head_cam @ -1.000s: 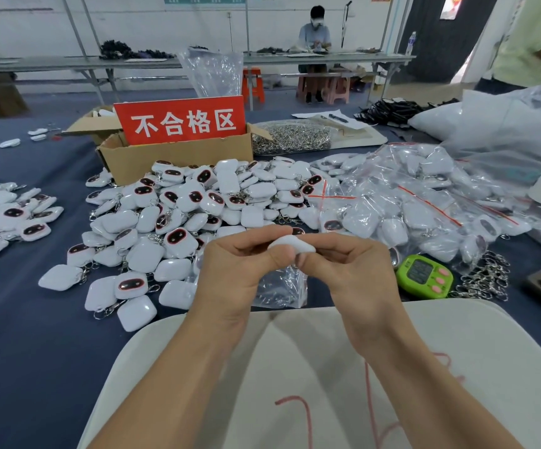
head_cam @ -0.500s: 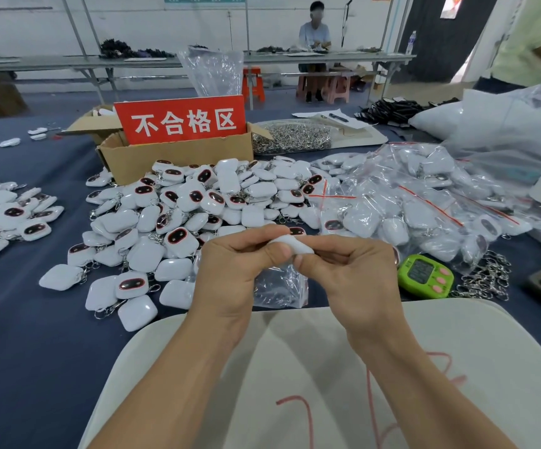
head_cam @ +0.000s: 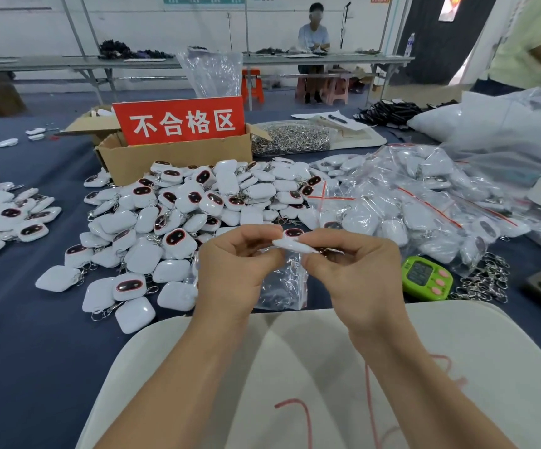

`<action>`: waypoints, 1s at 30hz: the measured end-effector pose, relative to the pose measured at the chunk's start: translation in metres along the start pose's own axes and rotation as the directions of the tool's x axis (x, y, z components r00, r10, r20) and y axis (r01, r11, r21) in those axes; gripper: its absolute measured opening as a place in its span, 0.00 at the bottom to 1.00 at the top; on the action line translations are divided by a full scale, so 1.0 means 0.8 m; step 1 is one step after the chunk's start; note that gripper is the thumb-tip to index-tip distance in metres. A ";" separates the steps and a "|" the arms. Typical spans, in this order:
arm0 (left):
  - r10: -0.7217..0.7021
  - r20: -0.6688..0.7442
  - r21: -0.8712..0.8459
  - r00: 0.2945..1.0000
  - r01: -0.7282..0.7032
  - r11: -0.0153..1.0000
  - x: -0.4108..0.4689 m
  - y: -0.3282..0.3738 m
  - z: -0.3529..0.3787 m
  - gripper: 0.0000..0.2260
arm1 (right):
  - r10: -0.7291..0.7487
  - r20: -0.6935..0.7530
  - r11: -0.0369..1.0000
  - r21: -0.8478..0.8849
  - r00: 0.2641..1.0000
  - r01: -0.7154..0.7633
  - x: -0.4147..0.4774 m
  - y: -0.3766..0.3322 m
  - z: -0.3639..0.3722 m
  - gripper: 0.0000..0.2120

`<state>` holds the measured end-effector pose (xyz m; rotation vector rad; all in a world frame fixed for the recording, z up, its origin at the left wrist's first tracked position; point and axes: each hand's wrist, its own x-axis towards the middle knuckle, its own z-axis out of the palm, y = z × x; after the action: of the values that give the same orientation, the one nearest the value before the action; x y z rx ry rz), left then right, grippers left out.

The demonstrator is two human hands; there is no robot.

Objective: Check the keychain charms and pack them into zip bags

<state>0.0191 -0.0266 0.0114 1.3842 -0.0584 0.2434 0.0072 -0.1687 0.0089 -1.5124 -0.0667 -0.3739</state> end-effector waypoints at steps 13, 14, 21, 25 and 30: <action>0.182 -0.050 0.572 0.982 -0.121 0.812 -0.008 -0.011 0.004 0.06 | 0.215 -0.203 0.975 0.106 0.955 -0.196 0.010 0.002 -0.006 0.13; 0.180 0.033 0.719 0.983 -0.148 0.679 -0.014 -0.010 0.008 0.05 | 0.256 -0.230 0.966 0.107 0.939 -0.236 0.012 0.003 -0.009 0.12; 0.094 0.050 0.895 0.994 -0.086 0.437 -0.022 -0.017 0.023 0.10 | 0.256 -0.297 0.947 -0.113 0.920 -0.300 0.011 0.012 -0.007 0.05; 0.110 -0.013 0.783 0.994 -0.058 0.619 -0.026 -0.016 0.022 0.09 | 0.250 -0.240 0.942 -0.163 0.938 -0.292 0.008 0.009 0.000 0.09; 0.063 -0.073 0.671 0.995 0.003 0.742 -0.020 -0.015 0.021 0.13 | 0.233 -0.143 0.942 -0.211 0.962 -0.260 0.006 0.007 0.000 0.15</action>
<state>0.0074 -0.0472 -0.0004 2.0999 0.0965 0.3785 0.0129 -0.1692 0.0050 -1.6990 0.2650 -0.2730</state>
